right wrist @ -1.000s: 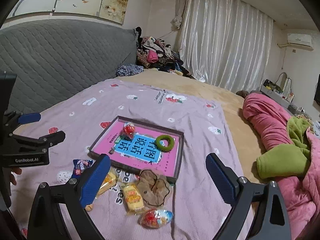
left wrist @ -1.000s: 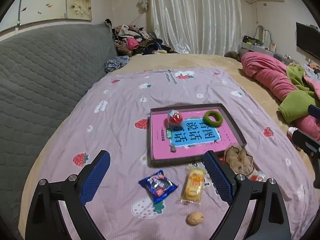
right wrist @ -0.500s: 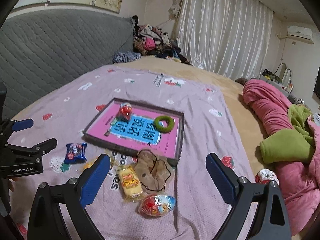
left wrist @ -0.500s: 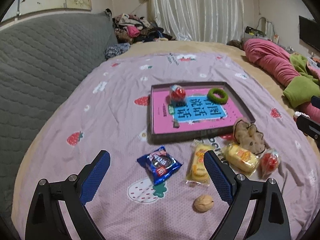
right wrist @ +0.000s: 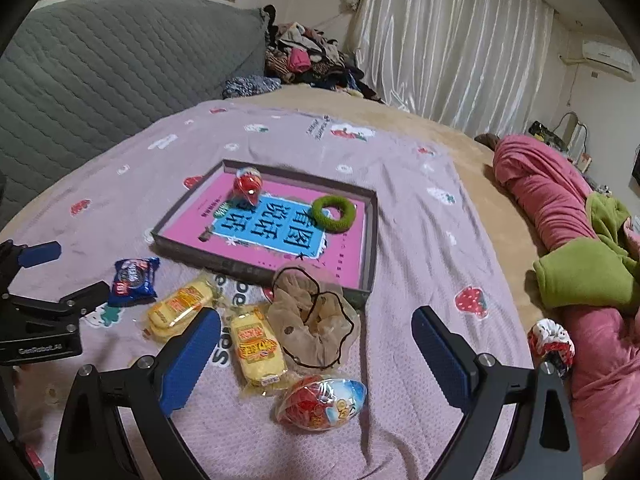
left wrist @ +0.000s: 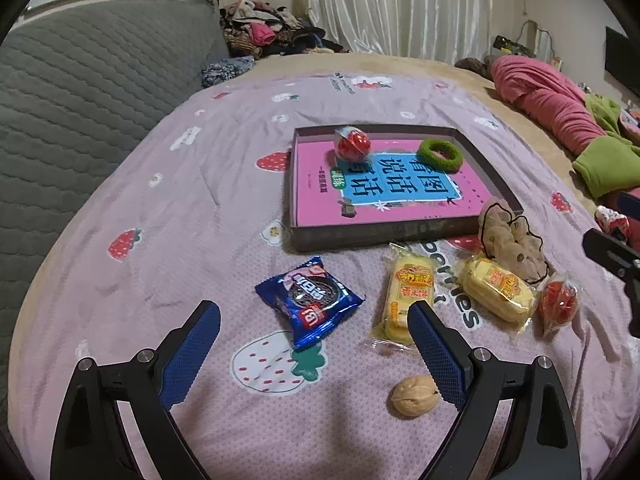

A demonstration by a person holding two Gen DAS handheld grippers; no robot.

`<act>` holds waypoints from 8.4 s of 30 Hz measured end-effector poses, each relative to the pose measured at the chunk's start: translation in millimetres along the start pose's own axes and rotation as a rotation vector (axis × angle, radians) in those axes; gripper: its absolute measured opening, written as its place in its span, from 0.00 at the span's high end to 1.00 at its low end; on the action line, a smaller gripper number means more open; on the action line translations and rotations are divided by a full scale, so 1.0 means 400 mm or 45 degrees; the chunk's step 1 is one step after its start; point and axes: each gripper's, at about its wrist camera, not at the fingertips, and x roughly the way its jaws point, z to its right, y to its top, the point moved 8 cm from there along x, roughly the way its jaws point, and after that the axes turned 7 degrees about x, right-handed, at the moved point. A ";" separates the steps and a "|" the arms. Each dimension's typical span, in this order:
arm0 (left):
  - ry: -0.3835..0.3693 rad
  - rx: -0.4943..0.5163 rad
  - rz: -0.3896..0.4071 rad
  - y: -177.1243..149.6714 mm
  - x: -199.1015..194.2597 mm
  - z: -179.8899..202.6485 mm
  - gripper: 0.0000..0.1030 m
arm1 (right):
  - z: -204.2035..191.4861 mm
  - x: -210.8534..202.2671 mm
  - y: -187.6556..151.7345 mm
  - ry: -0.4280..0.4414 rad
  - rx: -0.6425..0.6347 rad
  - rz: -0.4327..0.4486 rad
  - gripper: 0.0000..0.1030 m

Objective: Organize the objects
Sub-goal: 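Withdraw both tools from the tray back toward the remaining snacks, then grasp the walnut with the left tool while the right tool grasps the large Kinder egg, then carry the walnut with the left tool while the right tool carries the large egg to the tray, then drop the walnut on the book with the left tool while the right tool releases the large egg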

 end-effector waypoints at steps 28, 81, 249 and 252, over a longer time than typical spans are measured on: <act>-0.012 -0.003 -0.120 -0.047 0.116 0.004 0.08 | 0.048 0.108 -0.120 -0.076 -0.021 -0.189 0.06; -0.133 0.150 -0.062 -0.155 0.064 0.194 0.08 | 0.071 0.136 -0.226 -0.091 0.087 -0.224 0.01; -0.009 0.031 -0.086 0.307 0.487 0.044 0.65 | -0.004 0.585 0.147 0.054 -0.055 -0.185 0.20; -0.012 0.029 -0.098 0.303 0.492 0.044 0.64 | -0.007 0.583 0.150 0.049 -0.058 -0.187 0.20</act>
